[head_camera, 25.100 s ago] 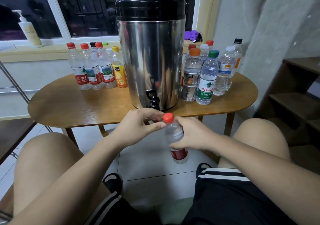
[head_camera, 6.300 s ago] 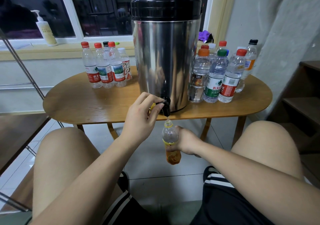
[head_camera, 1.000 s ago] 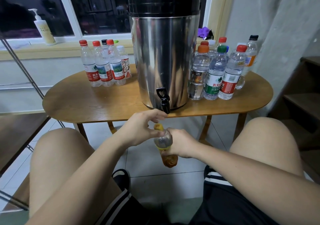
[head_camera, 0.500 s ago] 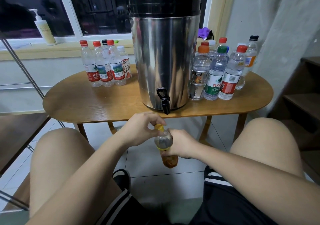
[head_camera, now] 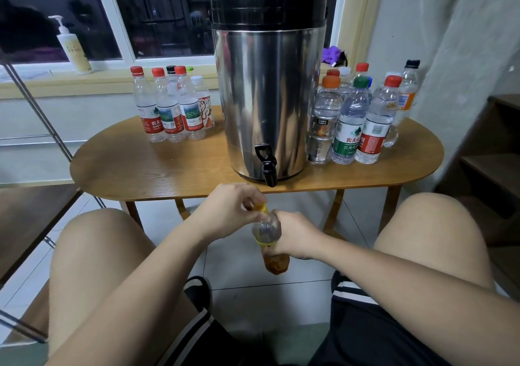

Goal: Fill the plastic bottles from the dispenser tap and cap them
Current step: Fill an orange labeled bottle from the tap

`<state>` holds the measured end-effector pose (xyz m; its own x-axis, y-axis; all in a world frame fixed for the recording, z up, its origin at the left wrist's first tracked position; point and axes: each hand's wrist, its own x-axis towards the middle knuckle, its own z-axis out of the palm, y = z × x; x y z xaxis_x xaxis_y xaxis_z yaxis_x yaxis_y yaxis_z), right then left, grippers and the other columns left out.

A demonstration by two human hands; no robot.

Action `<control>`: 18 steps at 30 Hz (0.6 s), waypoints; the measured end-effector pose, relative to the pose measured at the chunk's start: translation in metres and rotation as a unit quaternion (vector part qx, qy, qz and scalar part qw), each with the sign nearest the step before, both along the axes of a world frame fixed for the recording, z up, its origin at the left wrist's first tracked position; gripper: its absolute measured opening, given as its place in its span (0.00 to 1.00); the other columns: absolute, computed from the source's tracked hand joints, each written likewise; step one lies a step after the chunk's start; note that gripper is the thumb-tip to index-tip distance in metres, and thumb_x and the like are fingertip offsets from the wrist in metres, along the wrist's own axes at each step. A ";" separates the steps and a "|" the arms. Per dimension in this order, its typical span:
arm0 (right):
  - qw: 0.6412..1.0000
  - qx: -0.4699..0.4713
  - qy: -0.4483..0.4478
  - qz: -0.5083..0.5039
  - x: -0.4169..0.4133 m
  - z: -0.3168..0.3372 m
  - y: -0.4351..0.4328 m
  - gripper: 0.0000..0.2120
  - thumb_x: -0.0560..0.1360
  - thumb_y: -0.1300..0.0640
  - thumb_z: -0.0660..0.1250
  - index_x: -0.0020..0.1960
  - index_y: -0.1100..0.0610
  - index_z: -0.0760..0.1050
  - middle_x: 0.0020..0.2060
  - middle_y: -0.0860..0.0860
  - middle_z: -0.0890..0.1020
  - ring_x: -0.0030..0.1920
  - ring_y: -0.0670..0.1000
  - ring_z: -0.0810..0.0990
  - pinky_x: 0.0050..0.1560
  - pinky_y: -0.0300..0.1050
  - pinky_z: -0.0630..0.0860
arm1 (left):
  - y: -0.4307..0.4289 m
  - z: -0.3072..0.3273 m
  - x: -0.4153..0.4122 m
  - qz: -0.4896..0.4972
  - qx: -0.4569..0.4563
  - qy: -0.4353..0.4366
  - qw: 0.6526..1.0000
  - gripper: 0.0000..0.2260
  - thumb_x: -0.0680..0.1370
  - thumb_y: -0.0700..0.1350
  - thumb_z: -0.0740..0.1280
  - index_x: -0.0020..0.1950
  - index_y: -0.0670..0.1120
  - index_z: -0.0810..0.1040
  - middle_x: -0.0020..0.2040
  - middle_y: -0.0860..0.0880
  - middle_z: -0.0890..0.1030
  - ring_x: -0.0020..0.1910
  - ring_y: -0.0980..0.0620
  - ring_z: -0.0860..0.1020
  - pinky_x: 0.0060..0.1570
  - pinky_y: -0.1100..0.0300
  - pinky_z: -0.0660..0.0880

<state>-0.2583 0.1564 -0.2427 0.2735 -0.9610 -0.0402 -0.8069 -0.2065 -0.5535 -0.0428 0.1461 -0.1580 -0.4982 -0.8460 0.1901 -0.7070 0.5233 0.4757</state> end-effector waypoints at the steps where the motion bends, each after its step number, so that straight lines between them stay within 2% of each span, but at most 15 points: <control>1: 1.000 0.003 -0.003 -0.002 0.000 0.000 0.000 0.29 0.60 0.37 0.84 0.55 0.41 0.74 0.47 0.42 0.84 0.49 0.46 0.83 0.45 0.45 0.81 | 0.000 -0.001 -0.001 0.015 -0.005 -0.006 1.000 0.13 0.76 0.60 0.79 0.55 0.56 0.85 0.49 0.58 0.84 0.48 0.58 0.81 0.46 0.63 0.80; 4: 1.000 0.003 0.000 -0.004 0.000 0.002 0.000 0.30 0.60 0.37 0.84 0.56 0.42 0.75 0.47 0.43 0.84 0.49 0.46 0.83 0.48 0.50 0.84 | 0.001 -0.001 -0.004 0.040 -0.009 0.003 0.999 0.12 0.76 0.60 0.79 0.51 0.55 0.84 0.45 0.57 0.84 0.45 0.58 0.81 0.44 0.60 0.80; 7: 1.000 -0.005 0.010 -0.002 0.001 0.004 -0.001 0.30 0.60 0.36 0.83 0.55 0.42 0.73 0.47 0.43 0.83 0.48 0.47 0.83 0.48 0.51 0.84 | 0.001 0.000 -0.004 0.017 0.007 0.016 1.000 0.10 0.78 0.52 0.80 0.56 0.54 0.86 0.49 0.58 0.84 0.48 0.60 0.81 0.49 0.62 0.79; 10: 1.000 -0.004 0.000 -0.004 -0.001 0.007 -0.002 0.32 0.60 0.35 0.82 0.59 0.43 0.75 0.48 0.44 0.84 0.49 0.48 0.84 0.50 0.53 0.85 | 0.001 -0.001 -0.003 -0.016 0.003 0.014 1.000 0.11 0.79 0.47 0.79 0.59 0.57 0.86 0.53 0.60 0.84 0.52 0.61 0.80 0.52 0.64 0.78; 13: 1.000 0.001 -0.005 0.002 -0.003 0.009 -0.002 0.30 0.62 0.38 0.83 0.59 0.43 0.76 0.49 0.44 0.84 0.50 0.47 0.84 0.52 0.54 0.85 | 0.002 0.000 -0.003 0.008 0.003 0.024 1.000 0.12 0.78 0.54 0.80 0.60 0.58 0.86 0.51 0.61 0.84 0.51 0.62 0.80 0.47 0.69 0.75; 15: 1.000 0.002 0.001 0.003 -0.003 0.009 -0.001 0.30 0.61 0.39 0.83 0.58 0.43 0.76 0.49 0.44 0.84 0.50 0.47 0.83 0.52 0.53 0.84 | 0.002 0.000 -0.006 0.025 -0.011 0.022 0.999 0.12 0.76 0.60 0.80 0.54 0.56 0.86 0.48 0.59 0.84 0.49 0.60 0.81 0.45 0.68 0.76; 18: 1.000 0.002 0.010 0.005 0.000 0.009 0.000 0.30 0.60 0.37 0.82 0.57 0.43 0.76 0.48 0.43 0.84 0.49 0.46 0.83 0.50 0.53 0.84 | 0.003 0.002 -0.008 0.032 -0.016 0.015 0.999 0.11 0.76 0.55 0.80 0.54 0.53 0.86 0.48 0.58 0.84 0.48 0.60 0.81 0.47 0.65 0.79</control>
<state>-0.2580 0.1566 -0.2340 0.2824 -0.9580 -0.0505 -0.8159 -0.2121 -0.5379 -0.0507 0.1494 -0.1562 -0.4378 -0.8687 0.2315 -0.7253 0.4935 0.4800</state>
